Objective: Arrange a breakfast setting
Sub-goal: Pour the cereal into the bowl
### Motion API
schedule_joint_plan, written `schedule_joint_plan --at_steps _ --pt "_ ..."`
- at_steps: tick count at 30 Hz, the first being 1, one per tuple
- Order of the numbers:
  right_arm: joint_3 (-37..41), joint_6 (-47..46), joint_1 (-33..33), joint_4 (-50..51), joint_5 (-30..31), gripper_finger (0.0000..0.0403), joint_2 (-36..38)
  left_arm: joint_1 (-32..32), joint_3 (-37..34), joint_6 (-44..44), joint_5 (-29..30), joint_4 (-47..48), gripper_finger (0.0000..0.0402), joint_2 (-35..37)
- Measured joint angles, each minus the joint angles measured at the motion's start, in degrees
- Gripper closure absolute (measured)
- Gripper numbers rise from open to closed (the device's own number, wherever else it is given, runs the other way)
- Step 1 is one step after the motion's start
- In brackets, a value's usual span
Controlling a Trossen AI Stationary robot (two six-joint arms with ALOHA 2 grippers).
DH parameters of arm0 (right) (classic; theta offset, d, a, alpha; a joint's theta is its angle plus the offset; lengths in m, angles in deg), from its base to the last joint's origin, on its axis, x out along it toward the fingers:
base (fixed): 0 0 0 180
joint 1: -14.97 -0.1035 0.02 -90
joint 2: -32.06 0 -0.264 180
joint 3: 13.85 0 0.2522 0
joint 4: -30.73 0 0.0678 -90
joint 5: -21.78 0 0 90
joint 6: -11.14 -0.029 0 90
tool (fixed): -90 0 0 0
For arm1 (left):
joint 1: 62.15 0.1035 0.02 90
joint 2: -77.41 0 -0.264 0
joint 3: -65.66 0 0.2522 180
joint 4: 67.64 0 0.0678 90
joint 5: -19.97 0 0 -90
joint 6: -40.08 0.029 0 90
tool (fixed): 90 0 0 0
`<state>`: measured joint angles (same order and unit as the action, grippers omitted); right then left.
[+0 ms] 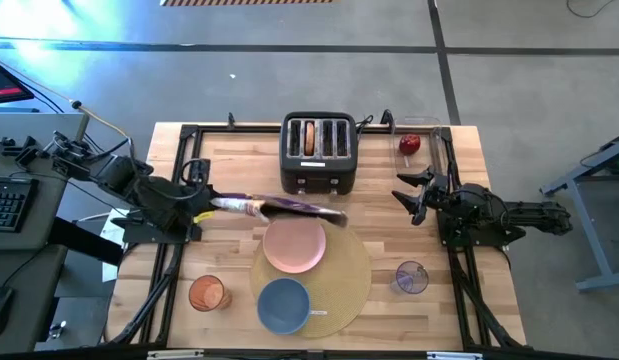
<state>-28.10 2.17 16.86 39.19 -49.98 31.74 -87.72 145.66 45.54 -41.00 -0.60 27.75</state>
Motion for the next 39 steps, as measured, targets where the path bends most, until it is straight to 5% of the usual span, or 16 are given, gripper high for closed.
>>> schedule_joint_plan --at_steps 23,39 --pt "0.0 0.0 0.0 0.0 0.0 0.0119 0.0 -6.6 1.8 25.2 1.9 1.3 0.0397 -8.0" --pt "0.0 0.0 0.0 0.0 0.0 0.0119 0.0 -13.8 1.8 30.4 6.7 3.1 0.0397 -10.3"
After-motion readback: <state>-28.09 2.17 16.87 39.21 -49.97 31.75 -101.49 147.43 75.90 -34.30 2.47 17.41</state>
